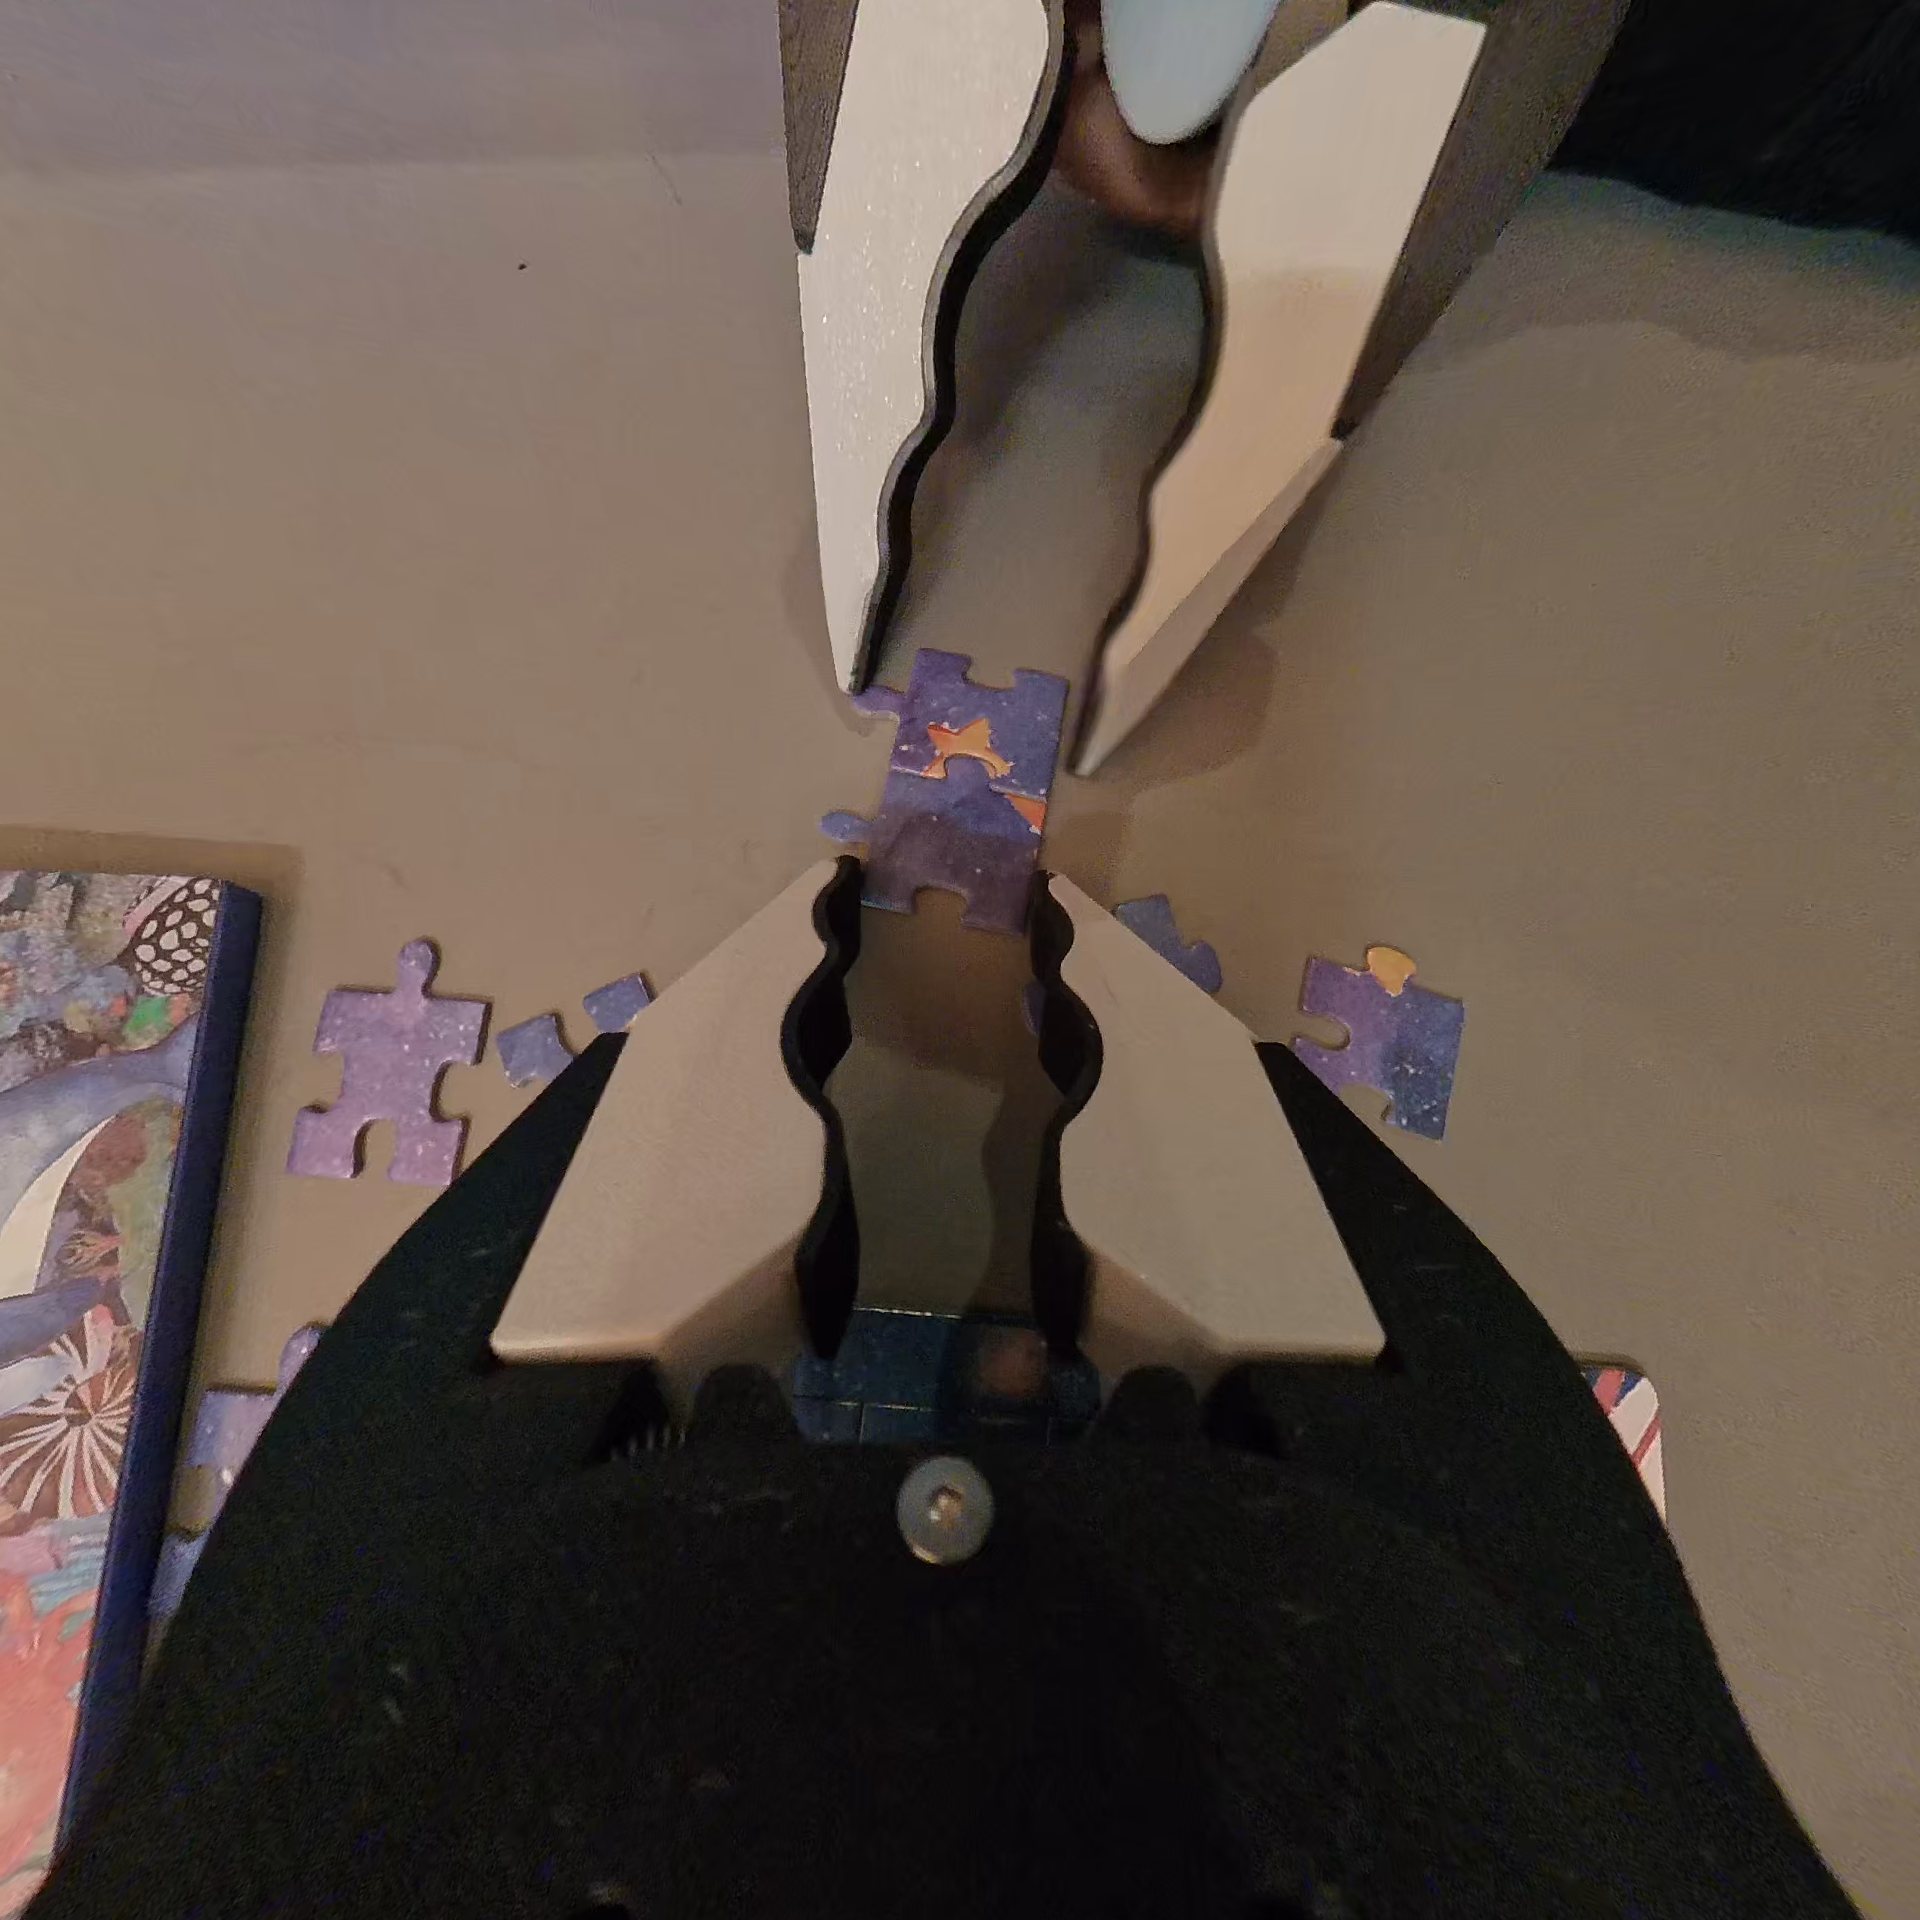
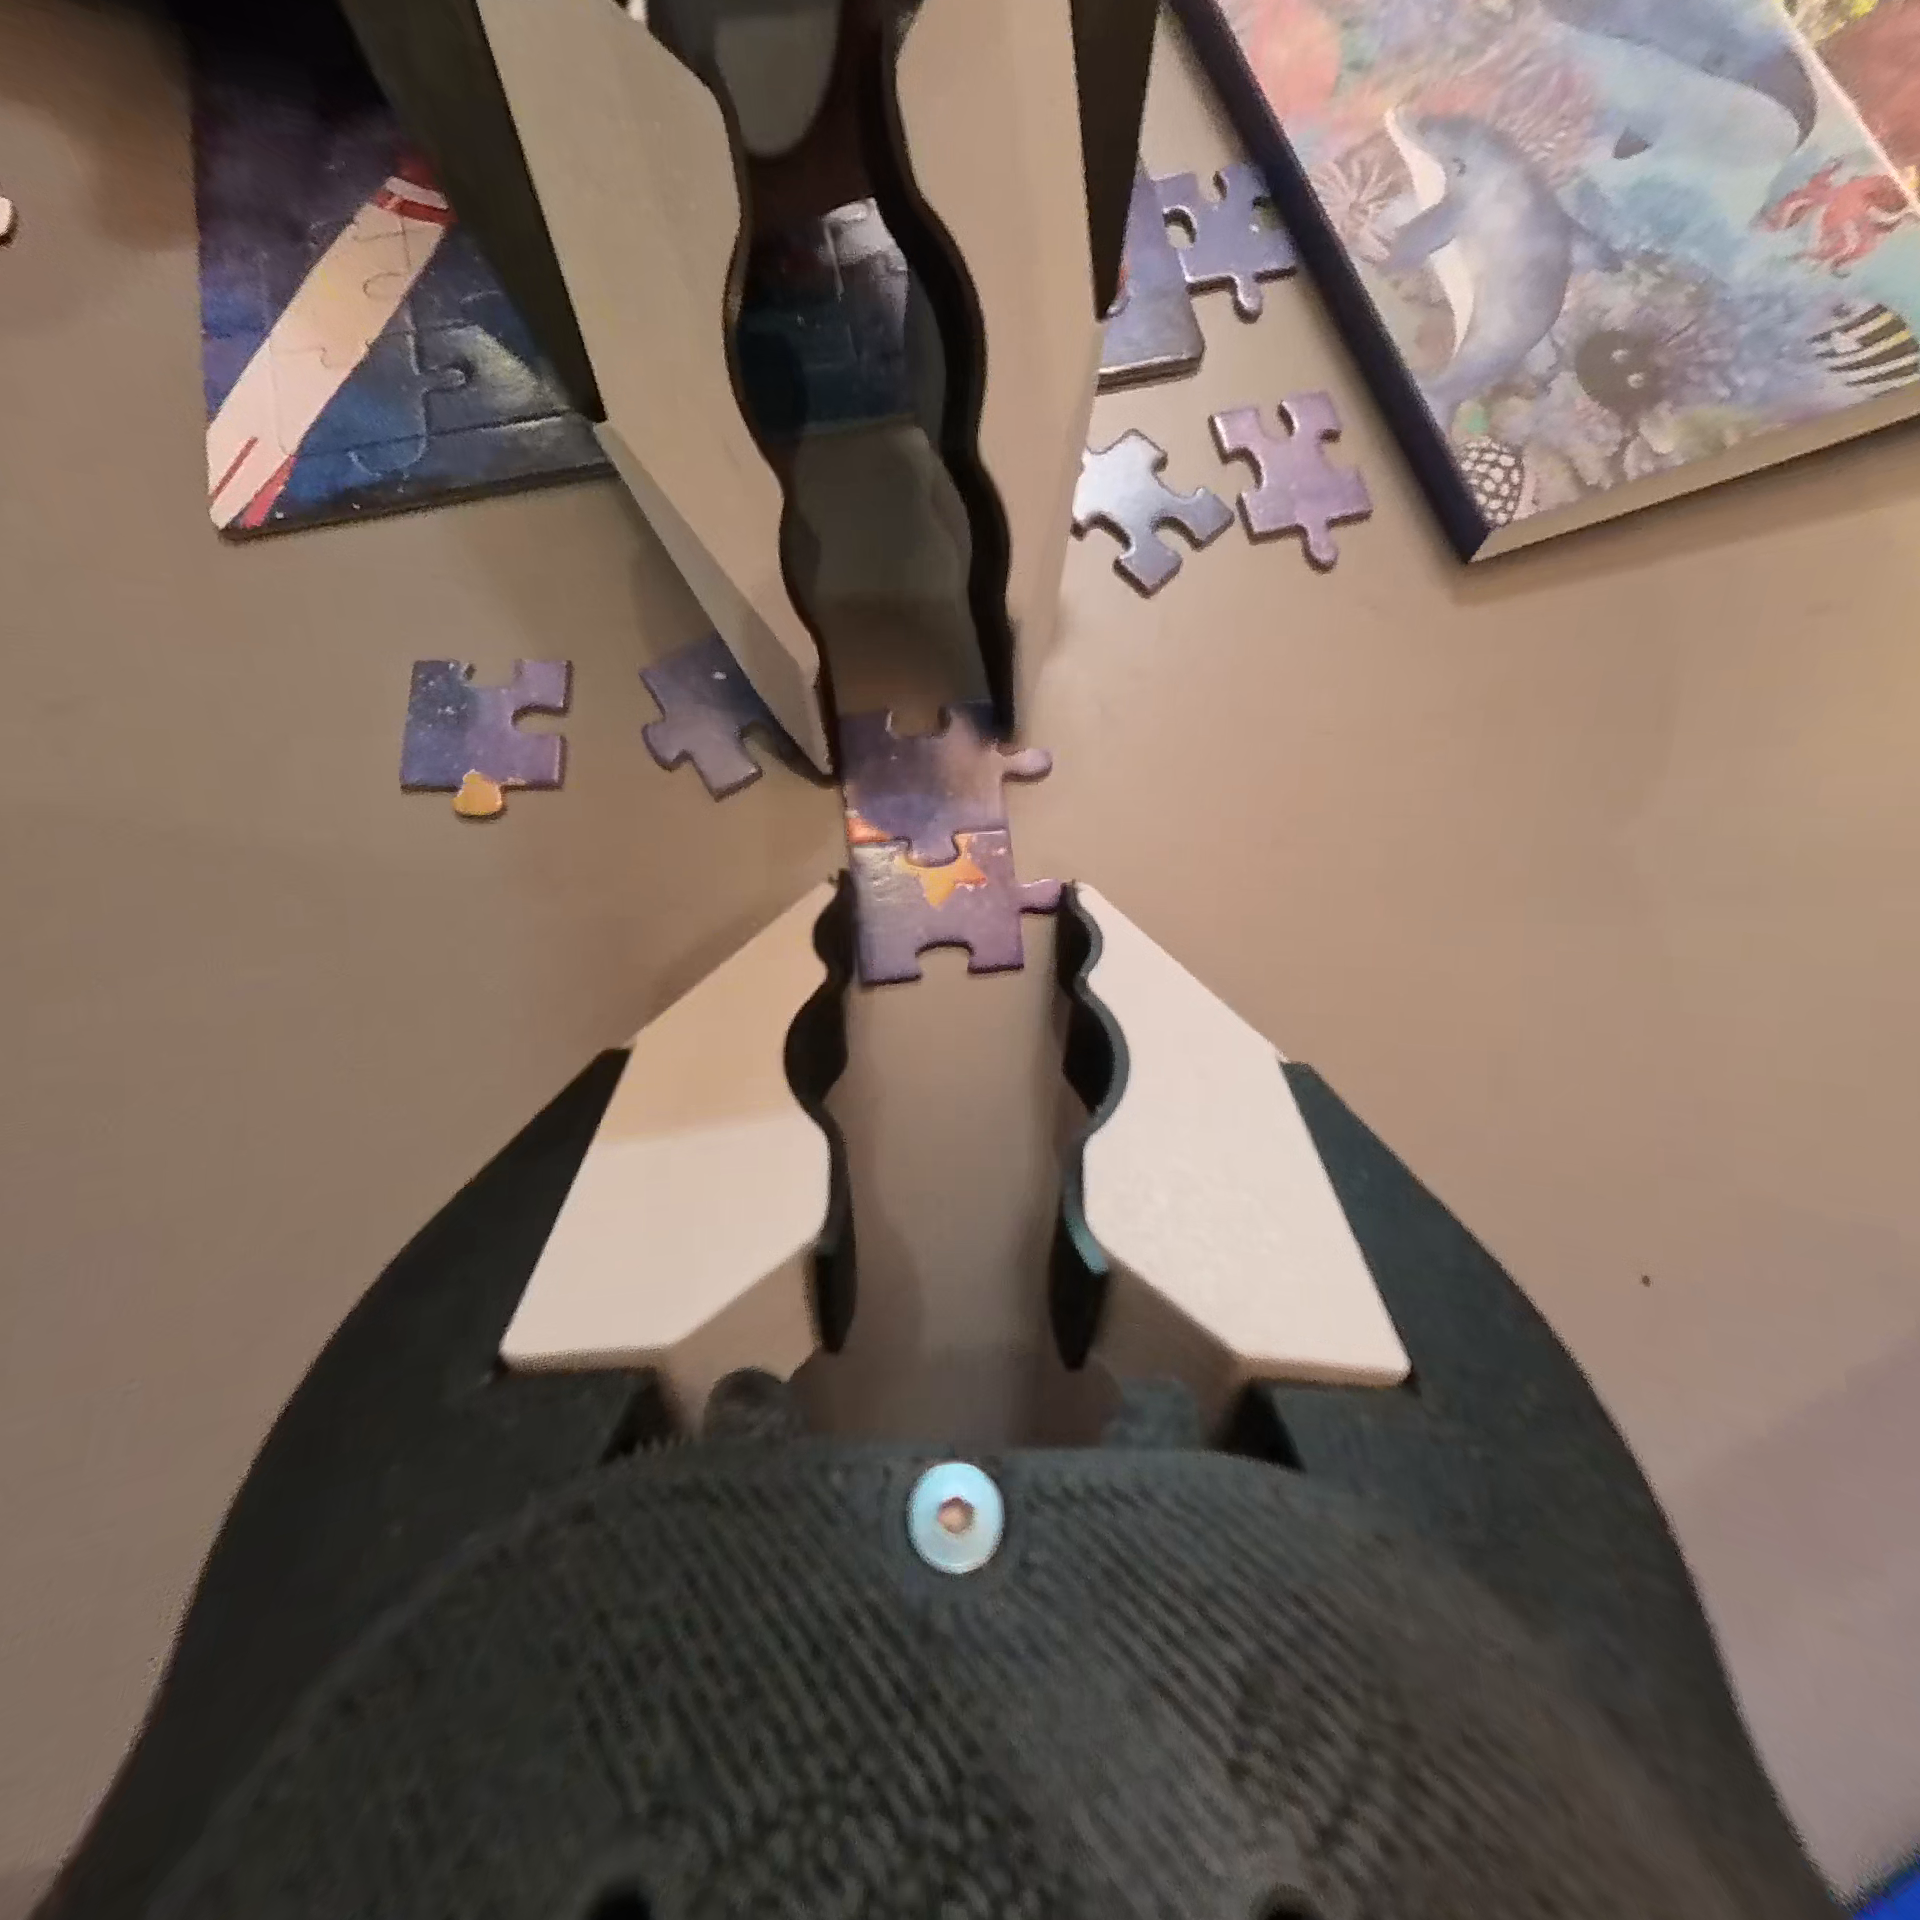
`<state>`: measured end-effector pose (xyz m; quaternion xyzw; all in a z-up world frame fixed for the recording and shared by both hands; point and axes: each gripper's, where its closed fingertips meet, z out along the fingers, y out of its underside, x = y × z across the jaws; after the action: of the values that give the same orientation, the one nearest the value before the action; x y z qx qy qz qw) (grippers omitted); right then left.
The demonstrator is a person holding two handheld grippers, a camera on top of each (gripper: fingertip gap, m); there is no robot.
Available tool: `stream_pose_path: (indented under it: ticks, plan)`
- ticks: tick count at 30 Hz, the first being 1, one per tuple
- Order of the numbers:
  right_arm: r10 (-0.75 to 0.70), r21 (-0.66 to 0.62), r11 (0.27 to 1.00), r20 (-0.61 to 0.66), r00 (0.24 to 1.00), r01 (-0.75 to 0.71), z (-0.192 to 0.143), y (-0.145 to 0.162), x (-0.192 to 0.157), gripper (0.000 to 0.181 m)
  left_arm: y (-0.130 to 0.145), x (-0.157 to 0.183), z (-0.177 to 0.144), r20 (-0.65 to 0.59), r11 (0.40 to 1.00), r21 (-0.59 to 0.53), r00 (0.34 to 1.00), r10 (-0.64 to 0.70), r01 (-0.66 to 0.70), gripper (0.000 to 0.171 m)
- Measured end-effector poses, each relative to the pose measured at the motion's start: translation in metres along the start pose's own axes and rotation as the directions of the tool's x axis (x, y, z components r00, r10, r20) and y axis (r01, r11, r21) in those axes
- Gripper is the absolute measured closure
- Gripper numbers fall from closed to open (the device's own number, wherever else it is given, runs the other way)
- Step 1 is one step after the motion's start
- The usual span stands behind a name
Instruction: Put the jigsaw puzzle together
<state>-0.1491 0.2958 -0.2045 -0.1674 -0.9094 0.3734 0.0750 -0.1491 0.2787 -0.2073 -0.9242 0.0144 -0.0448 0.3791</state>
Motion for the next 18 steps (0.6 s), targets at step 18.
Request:
stream_pose_path:
  ticks: [18]
  plan:
    - [0.230,0.070,0.967,0.165,0.959,-0.244,-0.0062,-0.0049,0.0016,0.152,-0.0001,-0.0013,-0.0006,-0.002,1.000,0.000,1.000,0.001,-0.001,0.142]
